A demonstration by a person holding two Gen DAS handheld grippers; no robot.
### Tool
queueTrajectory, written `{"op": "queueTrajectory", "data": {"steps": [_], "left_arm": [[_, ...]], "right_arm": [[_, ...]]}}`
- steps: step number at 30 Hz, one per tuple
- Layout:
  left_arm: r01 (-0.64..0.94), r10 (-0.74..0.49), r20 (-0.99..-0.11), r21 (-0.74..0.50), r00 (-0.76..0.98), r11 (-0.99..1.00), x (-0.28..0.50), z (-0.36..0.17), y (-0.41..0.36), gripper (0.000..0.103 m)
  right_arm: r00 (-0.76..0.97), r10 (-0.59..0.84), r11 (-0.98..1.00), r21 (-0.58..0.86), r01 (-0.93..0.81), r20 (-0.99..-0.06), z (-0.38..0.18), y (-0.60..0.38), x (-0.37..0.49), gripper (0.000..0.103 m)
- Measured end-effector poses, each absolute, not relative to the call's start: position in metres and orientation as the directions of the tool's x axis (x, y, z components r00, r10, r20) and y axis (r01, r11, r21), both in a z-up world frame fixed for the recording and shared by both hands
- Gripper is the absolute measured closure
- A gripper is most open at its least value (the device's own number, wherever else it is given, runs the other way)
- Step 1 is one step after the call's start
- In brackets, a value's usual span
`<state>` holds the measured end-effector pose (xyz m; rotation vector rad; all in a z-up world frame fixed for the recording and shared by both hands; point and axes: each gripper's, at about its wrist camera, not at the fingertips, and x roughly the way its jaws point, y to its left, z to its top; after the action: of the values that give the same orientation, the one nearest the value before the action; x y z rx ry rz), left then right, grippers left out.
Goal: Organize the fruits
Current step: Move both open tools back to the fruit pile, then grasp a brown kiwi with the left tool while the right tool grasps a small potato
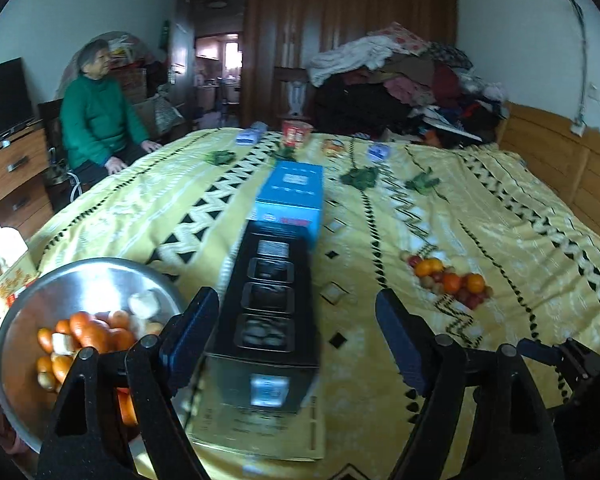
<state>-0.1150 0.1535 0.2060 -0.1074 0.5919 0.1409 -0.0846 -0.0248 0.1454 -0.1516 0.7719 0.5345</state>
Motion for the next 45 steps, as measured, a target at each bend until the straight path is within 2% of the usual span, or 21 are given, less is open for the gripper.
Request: {"op": "queueTrajectory", "data": {"steps": [7,14,21,23,27,31,36,42,43,45], "left_arm": [[0.024,-0.042,-0.686,-0.036,0.726,0.999,-0.07,0.153,0.07,0.021],[0.052,-0.076,-0.77,-0.056,0.633,0.997,-0.041,0.102,0.045,0.021],[-0.026,-0.086,-0.783,-0.129,0.616,0.991,0.033,0.088,0.056,0.024],[-0.043,-0.093,-0.786,-0.151,0.612,0.988,0.069,0.085,0.058,0.029],[-0.084,-0.194,-0.807,-0.288,0.557,0.954,0.145,0.069,0.06,0.039],[-0.111,-0.264,-0.817,-0.369,0.513,0.923,0.209,0.054,0.053,0.039],[-0.169,-0.29,-0.858,-0.39,0.424,0.905,0.268,0.034,0.051,0.039],[-0.215,-0.236,-0.901,-0.328,0.363,0.92,0.292,0.018,0.047,0.043],[-0.213,-0.225,-0.906,-0.314,0.36,0.925,0.293,0.018,0.044,0.046],[-0.229,-0.196,-0.92,-0.283,0.339,0.931,0.294,0.018,0.042,0.067]], "right_arm": [[0.576,0.325,0.918,0.105,-0.382,-0.75,0.111,-0.091,-0.071,0.014],[0.539,0.325,0.934,0.175,-0.311,-0.777,0.08,-0.135,-0.062,0.014],[0.535,0.324,0.942,0.215,-0.258,-0.78,0.049,-0.169,-0.038,0.014],[0.539,0.337,0.939,0.234,-0.253,-0.772,0.043,-0.177,-0.033,0.014],[0.541,0.377,0.925,0.277,-0.26,-0.751,0.037,-0.189,-0.029,0.014],[0.545,0.399,0.915,0.289,-0.28,-0.737,0.035,-0.193,-0.031,0.014],[0.55,0.406,0.913,0.304,-0.271,-0.73,0.034,-0.194,-0.028,0.014],[0.552,0.406,0.914,0.307,-0.266,-0.729,0.033,-0.194,-0.026,0.013],[0.551,0.407,0.913,0.309,-0.265,-0.728,0.033,-0.195,-0.026,0.013],[0.553,0.408,0.913,0.313,-0.263,-0.727,0.033,-0.196,-0.026,0.014]]}}
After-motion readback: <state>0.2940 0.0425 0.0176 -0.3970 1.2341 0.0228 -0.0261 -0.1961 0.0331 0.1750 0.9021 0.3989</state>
